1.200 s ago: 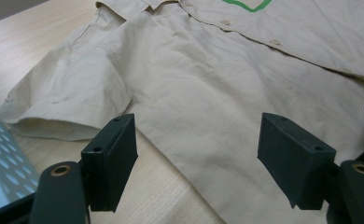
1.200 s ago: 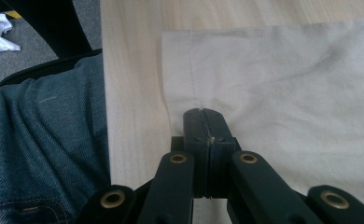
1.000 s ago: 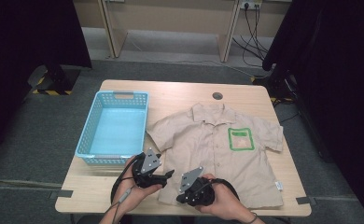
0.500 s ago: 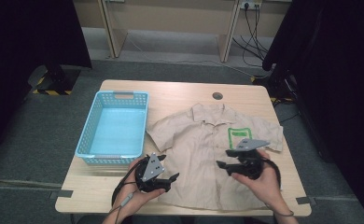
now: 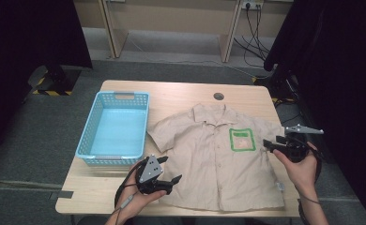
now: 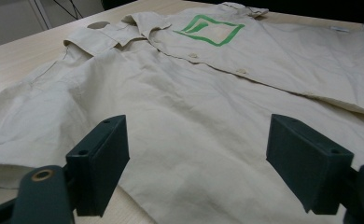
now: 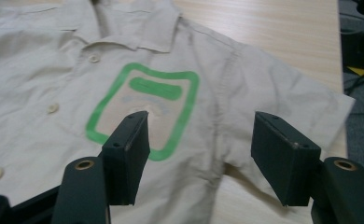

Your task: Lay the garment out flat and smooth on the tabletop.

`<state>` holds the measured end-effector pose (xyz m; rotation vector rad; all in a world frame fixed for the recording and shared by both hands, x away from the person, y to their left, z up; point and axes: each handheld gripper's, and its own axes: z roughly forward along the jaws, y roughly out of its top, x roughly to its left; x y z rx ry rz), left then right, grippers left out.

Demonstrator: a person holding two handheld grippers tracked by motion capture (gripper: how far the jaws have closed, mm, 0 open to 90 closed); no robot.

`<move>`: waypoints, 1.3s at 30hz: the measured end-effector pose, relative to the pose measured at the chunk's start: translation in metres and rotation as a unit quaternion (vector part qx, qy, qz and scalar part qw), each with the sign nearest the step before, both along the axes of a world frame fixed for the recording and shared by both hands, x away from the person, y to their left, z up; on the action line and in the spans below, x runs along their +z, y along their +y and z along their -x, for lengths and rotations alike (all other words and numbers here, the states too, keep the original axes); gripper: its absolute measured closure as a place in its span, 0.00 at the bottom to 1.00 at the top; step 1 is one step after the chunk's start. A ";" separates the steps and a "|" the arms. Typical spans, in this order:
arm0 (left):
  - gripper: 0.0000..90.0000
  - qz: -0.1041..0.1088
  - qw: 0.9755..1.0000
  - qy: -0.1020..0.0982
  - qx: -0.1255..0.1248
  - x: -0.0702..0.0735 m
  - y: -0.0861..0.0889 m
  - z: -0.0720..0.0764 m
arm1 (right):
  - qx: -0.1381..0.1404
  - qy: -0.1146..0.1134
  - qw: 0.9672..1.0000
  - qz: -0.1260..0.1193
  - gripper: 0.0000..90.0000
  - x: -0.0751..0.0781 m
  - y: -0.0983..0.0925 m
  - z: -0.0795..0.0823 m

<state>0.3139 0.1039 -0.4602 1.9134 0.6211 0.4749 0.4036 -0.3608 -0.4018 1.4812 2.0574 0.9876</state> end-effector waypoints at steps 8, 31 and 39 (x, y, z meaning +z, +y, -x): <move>0.21 0.010 1.000 -0.006 0.010 -0.006 0.004 0.003 | -0.045 0.013 0.999 -0.008 0.40 -0.008 -0.026 -0.012; 0.20 0.024 0.999 -0.016 0.021 -0.019 0.009 0.007 | -0.097 0.055 0.994 0.012 0.46 -0.010 -0.053 -0.066; 0.20 0.023 0.999 -0.014 0.021 -0.019 0.007 0.008 | -0.110 0.082 0.990 0.035 0.51 -0.019 -0.050 -0.089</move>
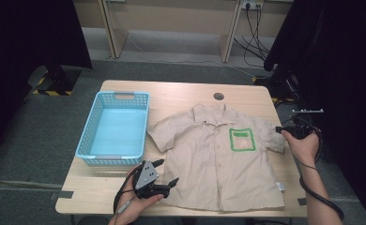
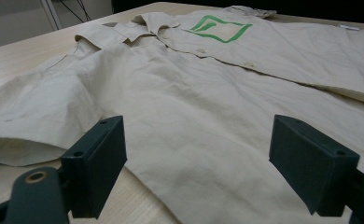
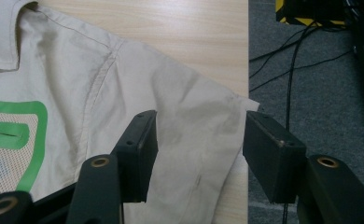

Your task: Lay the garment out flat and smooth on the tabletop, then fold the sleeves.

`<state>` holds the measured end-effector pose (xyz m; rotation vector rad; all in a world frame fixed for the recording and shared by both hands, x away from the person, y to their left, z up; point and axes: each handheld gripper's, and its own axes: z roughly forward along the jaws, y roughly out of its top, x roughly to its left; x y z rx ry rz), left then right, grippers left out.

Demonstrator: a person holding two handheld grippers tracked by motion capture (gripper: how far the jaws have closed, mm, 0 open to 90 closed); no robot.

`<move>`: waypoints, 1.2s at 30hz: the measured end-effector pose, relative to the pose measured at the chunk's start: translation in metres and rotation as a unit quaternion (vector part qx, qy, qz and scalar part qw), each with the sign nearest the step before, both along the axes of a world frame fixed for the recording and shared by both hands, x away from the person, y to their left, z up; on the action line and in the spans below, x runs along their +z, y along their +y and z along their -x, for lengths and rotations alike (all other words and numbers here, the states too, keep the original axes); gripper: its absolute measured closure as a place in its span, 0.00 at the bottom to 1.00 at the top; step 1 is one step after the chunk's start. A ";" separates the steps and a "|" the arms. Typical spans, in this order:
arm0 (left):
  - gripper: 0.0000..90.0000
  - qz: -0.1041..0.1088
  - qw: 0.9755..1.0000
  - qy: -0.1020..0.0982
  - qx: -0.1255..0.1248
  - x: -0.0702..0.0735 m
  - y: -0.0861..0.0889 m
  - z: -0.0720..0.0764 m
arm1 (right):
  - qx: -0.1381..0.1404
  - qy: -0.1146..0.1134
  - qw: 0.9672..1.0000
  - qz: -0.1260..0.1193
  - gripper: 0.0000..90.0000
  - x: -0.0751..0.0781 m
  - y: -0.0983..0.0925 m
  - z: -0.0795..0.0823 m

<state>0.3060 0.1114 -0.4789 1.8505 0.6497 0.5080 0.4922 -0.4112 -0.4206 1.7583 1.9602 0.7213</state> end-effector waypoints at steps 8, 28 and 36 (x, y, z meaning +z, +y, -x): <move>0.20 0.003 1.000 0.002 0.003 0.000 -0.002 -0.001 | -0.005 0.002 1.000 -0.006 0.50 0.000 -0.001 -0.003; 0.20 0.001 1.000 -0.003 0.002 0.000 -0.002 0.001 | -0.022 0.049 0.999 -0.005 0.51 -0.022 -0.002 -0.013; 0.20 0.008 1.000 0.000 0.005 0.000 -0.001 0.000 | -0.027 0.047 0.999 0.000 0.53 -0.030 -0.003 -0.012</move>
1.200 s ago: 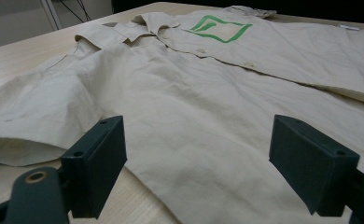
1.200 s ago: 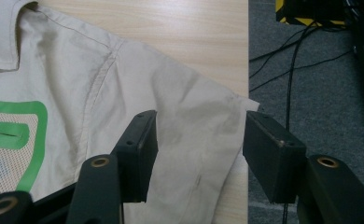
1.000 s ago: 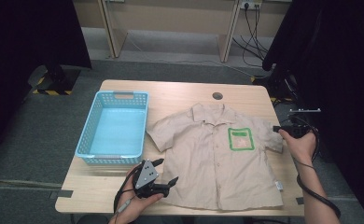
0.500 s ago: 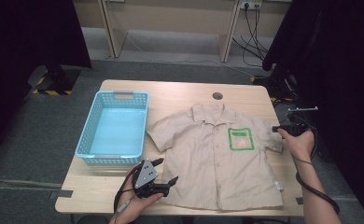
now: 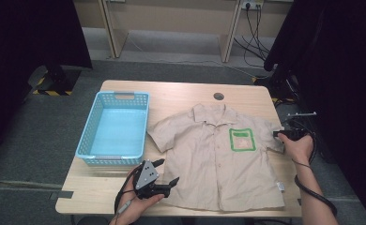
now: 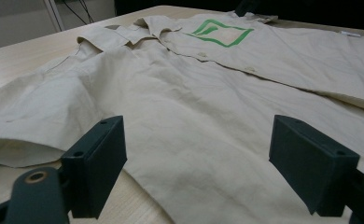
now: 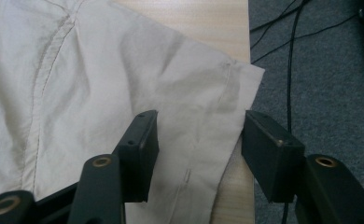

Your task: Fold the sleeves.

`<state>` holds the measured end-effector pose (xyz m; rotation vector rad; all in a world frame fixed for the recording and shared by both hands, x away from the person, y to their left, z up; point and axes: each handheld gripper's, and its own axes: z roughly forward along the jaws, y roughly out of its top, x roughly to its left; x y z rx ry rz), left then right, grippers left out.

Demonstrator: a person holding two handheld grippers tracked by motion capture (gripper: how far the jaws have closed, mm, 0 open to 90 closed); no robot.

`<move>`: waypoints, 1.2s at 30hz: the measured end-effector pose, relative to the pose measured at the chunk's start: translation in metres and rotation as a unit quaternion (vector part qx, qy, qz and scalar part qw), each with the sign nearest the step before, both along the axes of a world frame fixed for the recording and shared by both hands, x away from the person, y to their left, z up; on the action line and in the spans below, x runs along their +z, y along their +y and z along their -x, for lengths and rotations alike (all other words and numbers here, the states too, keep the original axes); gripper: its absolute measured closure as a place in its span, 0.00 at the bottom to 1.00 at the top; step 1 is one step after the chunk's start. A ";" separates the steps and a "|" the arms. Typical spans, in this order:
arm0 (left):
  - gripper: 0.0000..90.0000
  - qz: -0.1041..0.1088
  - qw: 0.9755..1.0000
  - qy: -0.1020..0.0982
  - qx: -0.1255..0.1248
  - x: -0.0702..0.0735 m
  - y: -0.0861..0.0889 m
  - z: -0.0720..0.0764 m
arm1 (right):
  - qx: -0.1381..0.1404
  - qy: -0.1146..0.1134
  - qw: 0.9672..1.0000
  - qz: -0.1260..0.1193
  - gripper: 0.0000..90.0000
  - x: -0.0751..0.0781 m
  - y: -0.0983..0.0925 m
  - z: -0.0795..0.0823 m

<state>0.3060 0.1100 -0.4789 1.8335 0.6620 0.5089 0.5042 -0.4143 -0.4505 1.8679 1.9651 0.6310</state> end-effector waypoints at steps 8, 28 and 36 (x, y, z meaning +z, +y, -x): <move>0.20 -0.001 1.000 0.000 0.001 0.000 0.000 0.000 | 0.016 -0.037 0.999 0.018 0.85 -0.005 0.009 0.004; 0.20 0.002 1.000 -0.003 0.001 0.000 0.000 0.001 | 0.084 -0.091 0.992 -0.014 0.97 0.047 0.044 0.017; 0.20 0.002 1.000 -0.003 0.001 0.000 0.000 0.001 | 0.142 -0.072 0.987 -0.009 0.94 0.049 0.087 0.018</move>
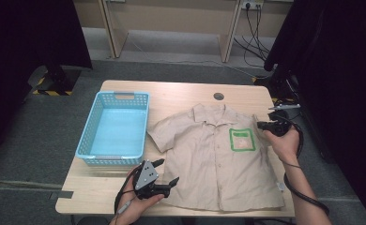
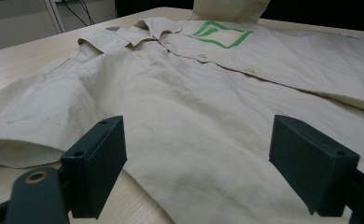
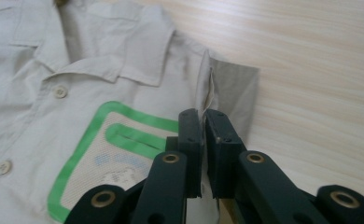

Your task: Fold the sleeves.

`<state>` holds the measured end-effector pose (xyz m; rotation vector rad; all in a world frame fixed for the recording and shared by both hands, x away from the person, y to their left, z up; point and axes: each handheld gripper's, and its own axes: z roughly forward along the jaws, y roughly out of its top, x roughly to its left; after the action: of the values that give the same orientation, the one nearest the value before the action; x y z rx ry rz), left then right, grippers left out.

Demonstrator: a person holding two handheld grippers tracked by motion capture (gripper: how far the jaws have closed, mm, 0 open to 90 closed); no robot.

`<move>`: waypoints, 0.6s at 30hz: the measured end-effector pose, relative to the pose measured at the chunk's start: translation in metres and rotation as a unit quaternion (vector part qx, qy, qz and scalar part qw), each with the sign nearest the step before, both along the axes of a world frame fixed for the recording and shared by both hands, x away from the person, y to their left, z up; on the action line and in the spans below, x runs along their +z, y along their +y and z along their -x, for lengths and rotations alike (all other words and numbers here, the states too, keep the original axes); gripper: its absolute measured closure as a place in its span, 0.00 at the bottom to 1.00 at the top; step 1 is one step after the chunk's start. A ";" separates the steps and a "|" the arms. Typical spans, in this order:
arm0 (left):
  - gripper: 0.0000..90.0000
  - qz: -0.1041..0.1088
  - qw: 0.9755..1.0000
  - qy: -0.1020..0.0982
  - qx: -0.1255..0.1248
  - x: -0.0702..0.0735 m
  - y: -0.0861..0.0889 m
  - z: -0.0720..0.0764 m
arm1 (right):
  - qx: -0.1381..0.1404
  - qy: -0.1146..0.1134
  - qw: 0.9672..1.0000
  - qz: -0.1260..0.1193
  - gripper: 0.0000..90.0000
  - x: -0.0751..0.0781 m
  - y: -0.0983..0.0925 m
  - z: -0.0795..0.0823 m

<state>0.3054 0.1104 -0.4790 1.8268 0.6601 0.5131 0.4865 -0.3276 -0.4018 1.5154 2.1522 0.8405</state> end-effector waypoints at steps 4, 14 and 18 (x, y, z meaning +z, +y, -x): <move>0.20 0.000 1.000 0.000 0.000 0.000 0.000 0.000 | 0.021 0.013 1.000 0.007 0.90 -0.009 0.016 -0.003; 0.20 0.000 1.000 -0.001 -0.001 0.000 0.000 0.000 | 0.081 -0.002 0.997 -0.001 0.74 -0.001 0.052 -0.007; 0.20 -0.001 1.000 0.000 -0.002 0.000 0.000 0.000 | 0.090 -0.004 0.996 0.007 0.67 0.001 0.065 -0.009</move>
<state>0.3054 0.1102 -0.4790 1.8287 0.6564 0.5117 0.4957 -0.2622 -0.4011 1.3241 2.3096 0.8844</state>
